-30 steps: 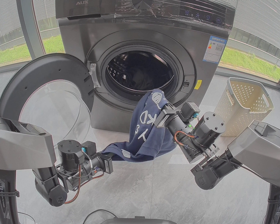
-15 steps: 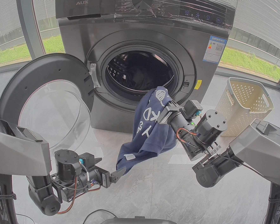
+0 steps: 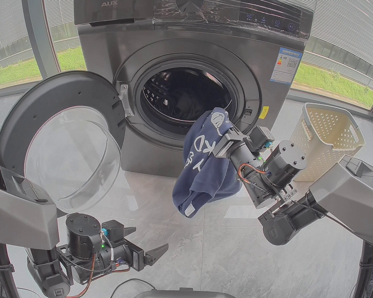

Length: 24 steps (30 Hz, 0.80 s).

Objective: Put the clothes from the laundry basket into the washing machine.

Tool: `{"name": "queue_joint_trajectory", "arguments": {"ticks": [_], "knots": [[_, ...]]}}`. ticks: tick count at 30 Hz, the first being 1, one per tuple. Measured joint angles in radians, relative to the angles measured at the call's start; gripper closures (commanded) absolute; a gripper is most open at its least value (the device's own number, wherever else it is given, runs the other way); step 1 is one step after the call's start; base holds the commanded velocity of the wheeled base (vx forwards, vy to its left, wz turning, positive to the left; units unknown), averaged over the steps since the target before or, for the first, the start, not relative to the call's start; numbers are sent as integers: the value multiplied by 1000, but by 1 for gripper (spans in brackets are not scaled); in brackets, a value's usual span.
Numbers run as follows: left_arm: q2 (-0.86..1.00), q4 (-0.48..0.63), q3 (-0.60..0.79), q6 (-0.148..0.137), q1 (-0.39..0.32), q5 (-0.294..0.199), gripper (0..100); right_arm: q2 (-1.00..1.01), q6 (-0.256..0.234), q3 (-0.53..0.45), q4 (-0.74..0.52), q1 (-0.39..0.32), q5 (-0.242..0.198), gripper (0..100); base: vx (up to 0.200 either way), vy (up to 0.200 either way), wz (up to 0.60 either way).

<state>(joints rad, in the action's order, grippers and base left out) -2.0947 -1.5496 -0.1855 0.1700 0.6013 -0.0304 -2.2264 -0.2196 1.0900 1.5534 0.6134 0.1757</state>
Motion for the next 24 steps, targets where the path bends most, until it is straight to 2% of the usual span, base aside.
{"name": "queue_joint_trajectory", "arguments": {"ticks": [5, 12, 17, 24], "knots": [[6, 0, -75, -1, 21, 0, 0, 0, 1, -6, 0, 3, -1, 100, 0, 0, 0], [-1, 1, -310, 6, 33, 5, 0, -3, 4, -26, 0, 27, -4, 100, 0, 0, 0], [-33, 1, -422, 9, 39, 1, 0, -5, 7, -43, 0, 38, -8, 100, 0, 0, 0], [-121, 1, -532, 9, 42, -2, 0, -3, 13, -63, 0, 48, -34, 100, 0, 0, 0]]}}
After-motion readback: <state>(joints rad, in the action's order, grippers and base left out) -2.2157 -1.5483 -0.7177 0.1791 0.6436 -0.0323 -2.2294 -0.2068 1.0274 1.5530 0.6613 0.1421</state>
